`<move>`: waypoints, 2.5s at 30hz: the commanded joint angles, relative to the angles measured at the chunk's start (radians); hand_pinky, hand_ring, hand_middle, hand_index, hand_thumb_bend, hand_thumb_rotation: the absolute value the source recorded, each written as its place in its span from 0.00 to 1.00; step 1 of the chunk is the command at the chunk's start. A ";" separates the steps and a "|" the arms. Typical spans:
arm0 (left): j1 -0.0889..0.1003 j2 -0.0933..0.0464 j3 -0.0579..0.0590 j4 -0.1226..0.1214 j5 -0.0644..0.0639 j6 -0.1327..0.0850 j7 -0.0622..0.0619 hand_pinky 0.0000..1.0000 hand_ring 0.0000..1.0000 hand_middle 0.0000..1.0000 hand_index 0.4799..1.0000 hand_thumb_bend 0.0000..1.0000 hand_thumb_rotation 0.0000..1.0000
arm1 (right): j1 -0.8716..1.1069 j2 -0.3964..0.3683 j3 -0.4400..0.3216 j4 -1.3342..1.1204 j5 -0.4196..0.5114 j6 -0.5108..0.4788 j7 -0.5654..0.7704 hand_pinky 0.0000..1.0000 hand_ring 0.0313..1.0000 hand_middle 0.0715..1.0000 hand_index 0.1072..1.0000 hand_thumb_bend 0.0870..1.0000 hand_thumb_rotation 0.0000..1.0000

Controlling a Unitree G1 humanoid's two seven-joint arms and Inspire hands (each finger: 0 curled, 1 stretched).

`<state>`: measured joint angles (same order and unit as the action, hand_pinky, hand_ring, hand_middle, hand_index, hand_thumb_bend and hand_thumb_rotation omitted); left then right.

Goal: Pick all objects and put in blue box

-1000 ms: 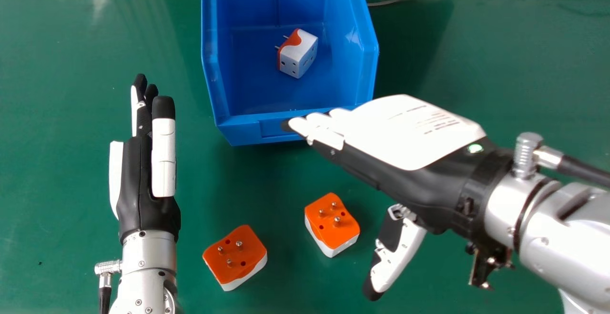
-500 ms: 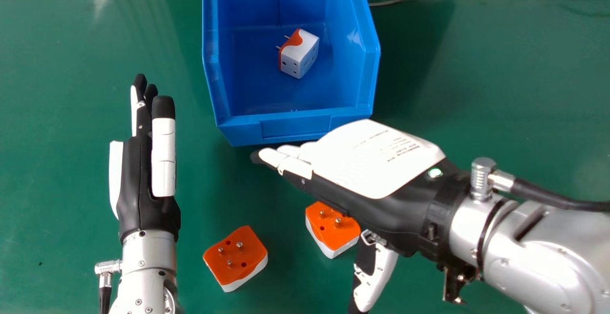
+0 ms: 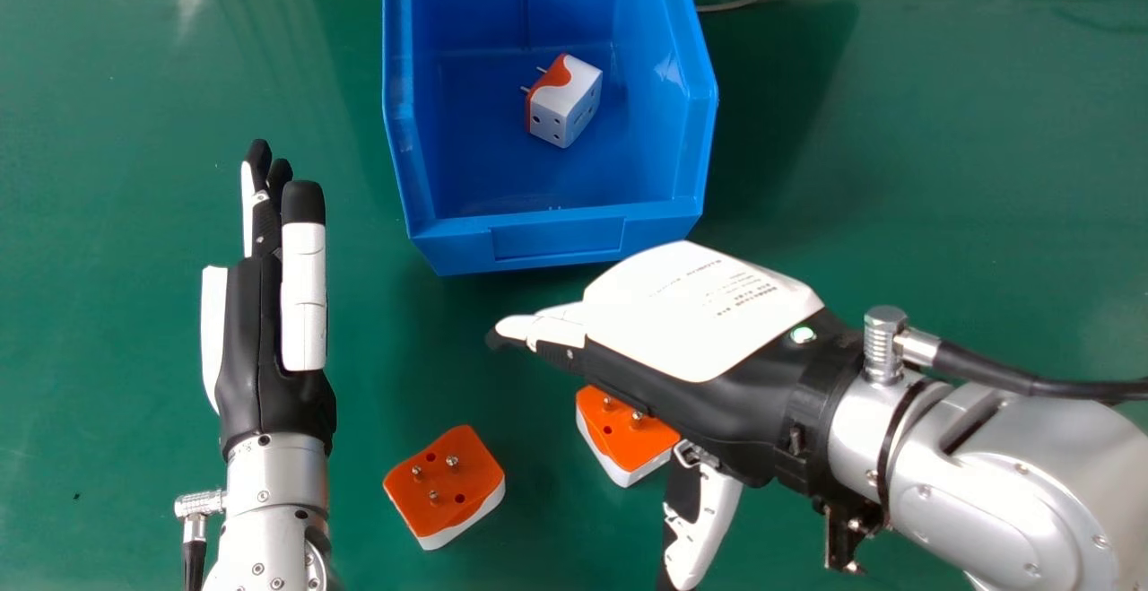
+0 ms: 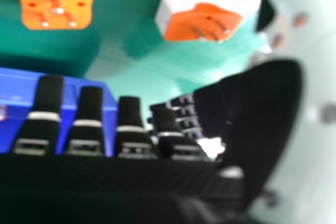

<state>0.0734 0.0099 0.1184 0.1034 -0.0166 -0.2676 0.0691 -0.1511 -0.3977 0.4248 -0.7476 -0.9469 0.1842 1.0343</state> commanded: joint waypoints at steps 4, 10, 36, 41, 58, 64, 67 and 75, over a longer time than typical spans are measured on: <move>-0.002 0.005 -0.005 -0.021 0.019 -0.003 0.007 1.00 1.00 1.00 1.00 0.90 1.00 | -0.023 -0.004 -0.010 0.022 -0.012 -0.018 -0.029 0.70 0.80 0.85 0.87 0.95 0.05; -0.002 0.003 -0.003 -0.024 0.015 0.001 0.003 1.00 1.00 1.00 1.00 0.91 1.00 | -0.028 -0.007 -0.007 0.055 -0.023 -0.022 -0.045 0.71 0.80 0.85 0.86 0.94 0.06; 0.000 0.001 -0.003 -0.030 0.011 0.002 0.002 1.00 1.00 1.00 1.00 0.90 1.00 | -0.033 0.002 0.007 0.154 -0.060 -0.042 -0.102 0.74 0.88 0.91 0.85 0.94 0.10; -0.001 0.004 0.001 -0.031 0.006 0.010 -0.004 1.00 1.00 1.00 1.00 0.90 1.00 | -0.033 0.004 0.012 0.158 -0.065 -0.043 -0.108 0.74 0.88 0.91 0.84 0.94 0.10; -0.002 0.009 0.001 -0.027 0.021 0.009 -0.003 1.00 1.00 1.00 1.00 0.91 1.00 | -0.045 0.018 0.071 0.227 -0.115 -0.063 -0.115 0.75 0.89 0.92 0.85 0.90 0.14; 0.000 0.002 0.003 -0.032 0.002 0.006 -0.009 1.00 1.00 1.00 1.00 0.91 1.00 | -0.044 0.020 0.079 0.260 -0.114 -0.081 -0.142 0.75 0.89 0.92 0.85 0.88 0.14; -0.001 -0.001 0.004 -0.032 -0.009 0.011 -0.011 1.00 1.00 1.00 1.00 0.91 1.00 | -0.041 0.018 0.086 0.285 -0.113 -0.098 -0.167 0.75 0.89 0.91 0.85 0.87 0.14; 0.000 0.006 0.000 -0.032 0.004 0.014 -0.007 1.00 1.00 1.00 1.00 0.91 1.00 | -0.041 0.013 0.099 0.351 -0.121 -0.124 -0.220 0.74 0.87 0.90 0.84 0.84 0.14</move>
<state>0.0736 0.0107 0.1218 0.0939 -0.0181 -0.2488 0.0652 -0.1815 -0.3859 0.5260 -0.3947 -1.0661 0.0693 0.8316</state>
